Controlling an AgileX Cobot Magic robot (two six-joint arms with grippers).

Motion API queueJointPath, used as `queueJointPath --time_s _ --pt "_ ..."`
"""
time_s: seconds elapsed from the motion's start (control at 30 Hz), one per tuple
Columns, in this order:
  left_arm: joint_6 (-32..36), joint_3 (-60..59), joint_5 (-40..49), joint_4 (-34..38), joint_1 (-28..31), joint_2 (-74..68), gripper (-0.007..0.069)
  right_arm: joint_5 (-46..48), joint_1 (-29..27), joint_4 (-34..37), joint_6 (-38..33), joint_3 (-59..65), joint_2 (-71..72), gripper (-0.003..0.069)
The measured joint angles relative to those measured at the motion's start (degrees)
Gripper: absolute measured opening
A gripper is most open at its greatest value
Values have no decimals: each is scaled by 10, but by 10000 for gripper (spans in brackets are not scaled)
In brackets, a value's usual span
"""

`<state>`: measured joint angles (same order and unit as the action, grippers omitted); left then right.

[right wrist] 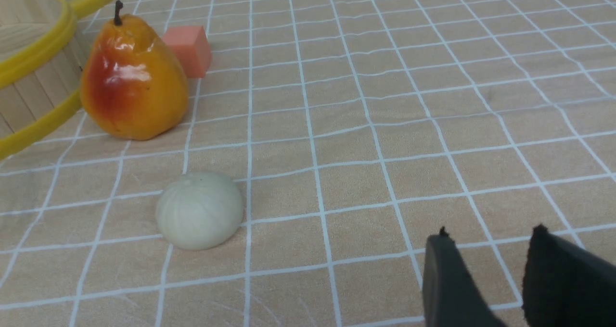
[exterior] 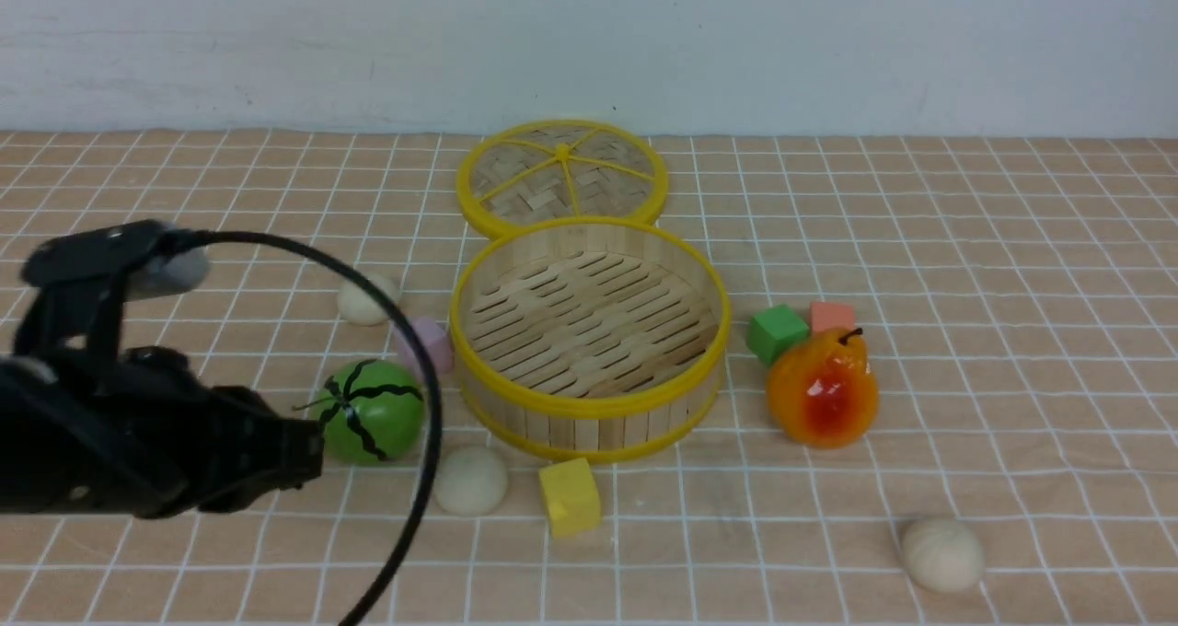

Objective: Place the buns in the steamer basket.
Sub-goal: Use the left arm to grab a steamed stuffed bun

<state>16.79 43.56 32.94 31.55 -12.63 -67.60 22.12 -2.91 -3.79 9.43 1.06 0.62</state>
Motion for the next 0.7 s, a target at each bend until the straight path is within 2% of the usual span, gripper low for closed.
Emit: queueJointPath --time_s 0.13,0.17,0.2,0.43,0.57,0.7 --pt "-31 45 -3 -40 -46 -70 90 0 0 0 0 0 0 241" --pt "-67 67 -6 -70 -66 -105 92 0 0 0 0 0 0 241" --pt "-71 70 -6 -73 -68 -109 92 0 0 0 0 0 0 241" --pt "-192 164 -5 -237 -141 -236 130 0 0 0 0 0 0 241" --pt "-258 198 2 -309 -157 -281 163 0 0 0 0 0 0 241" --pt "-292 210 1 -342 -158 -309 190 0 0 0 0 0 0 241"
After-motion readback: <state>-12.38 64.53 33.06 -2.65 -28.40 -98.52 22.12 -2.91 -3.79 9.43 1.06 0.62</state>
